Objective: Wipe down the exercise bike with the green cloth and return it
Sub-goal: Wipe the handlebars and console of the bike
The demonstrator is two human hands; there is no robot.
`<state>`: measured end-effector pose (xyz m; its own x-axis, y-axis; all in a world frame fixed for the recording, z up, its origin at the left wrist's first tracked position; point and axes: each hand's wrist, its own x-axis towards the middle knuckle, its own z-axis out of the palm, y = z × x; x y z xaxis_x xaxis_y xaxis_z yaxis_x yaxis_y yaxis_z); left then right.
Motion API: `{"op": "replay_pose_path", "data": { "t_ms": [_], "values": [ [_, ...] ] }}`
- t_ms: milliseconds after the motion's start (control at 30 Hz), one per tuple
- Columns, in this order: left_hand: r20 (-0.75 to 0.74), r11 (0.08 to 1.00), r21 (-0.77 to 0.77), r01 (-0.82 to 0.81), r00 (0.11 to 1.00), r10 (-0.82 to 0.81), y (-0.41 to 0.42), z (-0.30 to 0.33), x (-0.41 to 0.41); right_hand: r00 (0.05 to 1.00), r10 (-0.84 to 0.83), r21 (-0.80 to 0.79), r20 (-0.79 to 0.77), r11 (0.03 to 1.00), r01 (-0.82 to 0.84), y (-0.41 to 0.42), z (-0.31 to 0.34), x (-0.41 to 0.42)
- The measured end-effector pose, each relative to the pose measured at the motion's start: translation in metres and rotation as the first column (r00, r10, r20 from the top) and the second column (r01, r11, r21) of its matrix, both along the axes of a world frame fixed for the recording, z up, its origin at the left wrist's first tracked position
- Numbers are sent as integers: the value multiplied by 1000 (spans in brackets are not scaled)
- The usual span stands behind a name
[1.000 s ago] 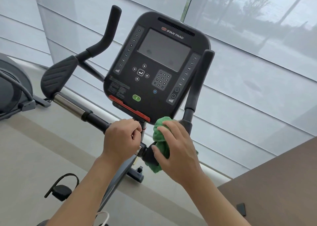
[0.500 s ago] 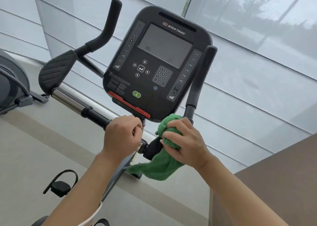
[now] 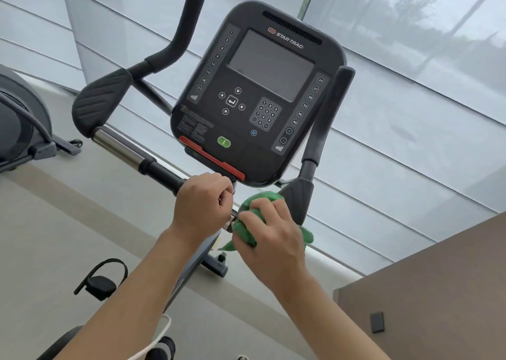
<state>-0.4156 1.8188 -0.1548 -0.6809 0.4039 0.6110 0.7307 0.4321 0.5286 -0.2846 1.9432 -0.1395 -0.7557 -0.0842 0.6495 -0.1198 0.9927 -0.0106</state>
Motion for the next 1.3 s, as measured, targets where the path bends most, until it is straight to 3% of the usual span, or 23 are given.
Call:
{"op": "replay_pose_path", "data": {
  "t_ms": [200,300,367,433,600,733,767,867,967,1033,1133,1300],
  "values": [
    [-8,1000,20,-1,1000,1,0,-1,-2,993,110,91,-48,990,-105,51,9,8],
    [-9,1000,20,-10,1000,10,0,0,-2,996,-61,-62,-73,997,56,90,44,-22],
    [-7,1000,12,-17,1000,17,1,0,-2,970,-243,-192,-4,952,238,100,65,-44],
    [-4,1000,10,-23,1000,23,2,0,-1,954,-293,-232,64,925,300,93,73,-59],
    [3,998,67,-3,1000,3,0,-2,-2,993,-9,-236,118,971,37,47,67,-51],
    [1,996,87,-4,1000,4,0,-2,-4,985,122,-410,121,910,-62,50,96,-39],
    [-1,996,86,-7,1000,7,0,-2,-4,974,128,-383,189,923,-47,51,100,-36],
    [-6,997,75,-12,1000,12,1,-2,-2,865,-4,-56,501,998,37,46,91,-28],
    [4,998,62,8,1000,-9,1,-2,-1,736,-34,2,676,999,45,49,80,-22],
    [4,998,62,4,1000,-5,1,-1,-2,686,-29,-1,727,999,44,53,88,-34],
    [-8,995,100,4,1000,-3,1,-3,-3,632,-136,161,763,987,19,50,89,-60],
    [-27,984,178,12,1000,-7,1,-4,-2,757,-120,219,643,975,-31,38,70,-65]
  ]
}}
